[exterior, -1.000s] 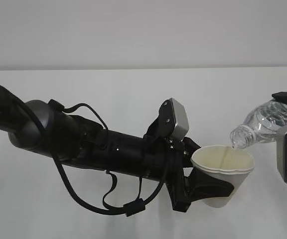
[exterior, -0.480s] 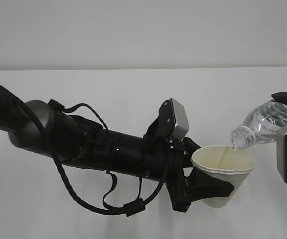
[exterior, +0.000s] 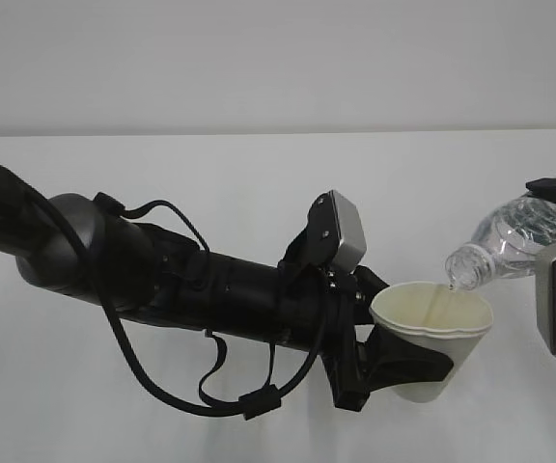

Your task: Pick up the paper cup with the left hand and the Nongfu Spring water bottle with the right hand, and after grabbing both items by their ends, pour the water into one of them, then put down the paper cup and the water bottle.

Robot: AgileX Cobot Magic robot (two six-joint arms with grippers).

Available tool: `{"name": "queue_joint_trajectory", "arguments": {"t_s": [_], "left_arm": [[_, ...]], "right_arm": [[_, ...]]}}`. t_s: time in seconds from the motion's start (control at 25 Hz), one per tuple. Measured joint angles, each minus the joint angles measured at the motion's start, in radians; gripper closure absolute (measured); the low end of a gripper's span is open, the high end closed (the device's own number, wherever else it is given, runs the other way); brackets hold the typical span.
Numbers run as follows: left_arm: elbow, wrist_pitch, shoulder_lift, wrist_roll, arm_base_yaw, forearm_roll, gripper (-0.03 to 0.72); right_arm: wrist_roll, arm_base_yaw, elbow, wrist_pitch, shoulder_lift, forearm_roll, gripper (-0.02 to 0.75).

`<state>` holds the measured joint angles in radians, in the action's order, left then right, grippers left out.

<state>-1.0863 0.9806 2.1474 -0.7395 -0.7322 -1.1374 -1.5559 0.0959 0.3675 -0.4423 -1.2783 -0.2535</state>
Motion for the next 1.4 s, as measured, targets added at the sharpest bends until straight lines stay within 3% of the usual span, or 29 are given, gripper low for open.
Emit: {"name": "queue_joint_trajectory", "arguments": {"t_s": [1.4], "left_arm": [[0.0,0.0,0.0,0.0,0.0,-0.005,0.26]], "right_arm": [[-0.019,0.0,0.0,0.0,0.0,-0.002,0.335]]}}
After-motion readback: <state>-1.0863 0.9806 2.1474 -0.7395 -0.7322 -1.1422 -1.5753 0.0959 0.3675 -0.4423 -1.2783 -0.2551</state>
